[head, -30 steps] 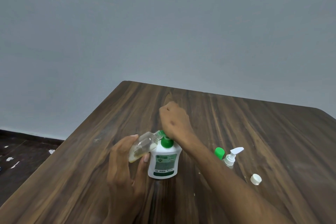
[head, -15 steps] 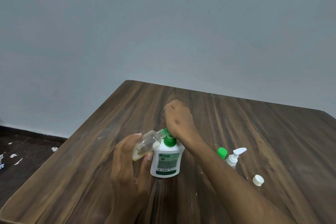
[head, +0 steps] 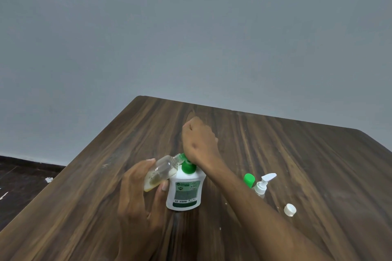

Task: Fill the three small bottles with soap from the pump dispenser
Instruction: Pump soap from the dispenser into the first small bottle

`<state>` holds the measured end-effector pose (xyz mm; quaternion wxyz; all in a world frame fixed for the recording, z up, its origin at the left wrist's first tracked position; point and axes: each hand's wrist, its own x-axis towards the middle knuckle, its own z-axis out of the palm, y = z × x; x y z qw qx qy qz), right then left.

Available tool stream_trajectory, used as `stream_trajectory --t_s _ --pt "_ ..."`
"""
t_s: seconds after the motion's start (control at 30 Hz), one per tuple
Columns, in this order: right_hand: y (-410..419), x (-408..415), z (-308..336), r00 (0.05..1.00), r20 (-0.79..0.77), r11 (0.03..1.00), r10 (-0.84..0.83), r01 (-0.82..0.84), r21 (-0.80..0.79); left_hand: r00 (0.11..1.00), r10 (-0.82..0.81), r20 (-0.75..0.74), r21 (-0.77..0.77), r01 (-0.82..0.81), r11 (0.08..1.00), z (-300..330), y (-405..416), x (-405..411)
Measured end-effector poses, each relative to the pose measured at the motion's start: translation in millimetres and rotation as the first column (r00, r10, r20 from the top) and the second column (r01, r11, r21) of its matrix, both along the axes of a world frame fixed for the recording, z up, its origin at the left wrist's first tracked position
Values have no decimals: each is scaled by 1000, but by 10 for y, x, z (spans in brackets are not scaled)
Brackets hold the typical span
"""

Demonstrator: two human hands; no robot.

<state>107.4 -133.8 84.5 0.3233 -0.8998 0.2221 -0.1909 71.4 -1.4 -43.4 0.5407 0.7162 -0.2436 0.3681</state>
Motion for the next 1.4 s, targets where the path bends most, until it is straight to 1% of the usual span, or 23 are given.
stream_trajectory --t_s 0.1,0.17,0.27,0.4,0.47,0.5,0.63,0.77,0.87,1.0,1.1,1.23,1.4 --pt "-35 13 18 999 27 1000 24 -24 -13 1000 0 6 -8 0 1000 -1 2 7" --pt "-53 30 -28 1000 9 1000 18 -18 7 1000 -8 3 -8 8 1000 -8 0 15" --pt "-42 18 -23 1000 -2 1000 2 -2 -23 1000 -8 9 -9 8 1000 -14 -1 16" --pt "-77 6 8 1000 20 999 23 -23 -27 1000 -20 16 -16 21 1000 8 -3 23" --pt "-58 17 -30 1000 -3 1000 16 -16 -10 1000 -16 -1 5 16 1000 -15 23 35" --pt "-59 18 -23 1000 -5 1000 12 -12 -28 1000 -23 -11 3 23 1000 -15 18 42" --pt "-46 50 -5 999 27 998 23 -22 -57 999 -22 -44 14 22 1000 -31 46 22" --pt "-19 46 -30 1000 -10 998 4 -4 -56 998 -32 -55 10 33 999 -23 50 7" --pt "-53 23 3 1000 10 998 22 -21 -51 998 -33 -52 12 33 999 -22 58 12" --pt "-37 7 17 999 -39 1000 23 -24 -13 998 -33 -61 18 34 999 -31 50 20" --pt "-20 -2 57 999 7 999 33 -32 -18 998 -35 -61 14 36 999 -28 55 19" --pt "-6 -14 46 999 -49 1000 22 -22 1 998 -36 -60 10 36 999 -18 43 12" --pt "-2 -4 65 999 -13 999 42 -43 -25 998 -34 -62 1 34 999 1 49 0"
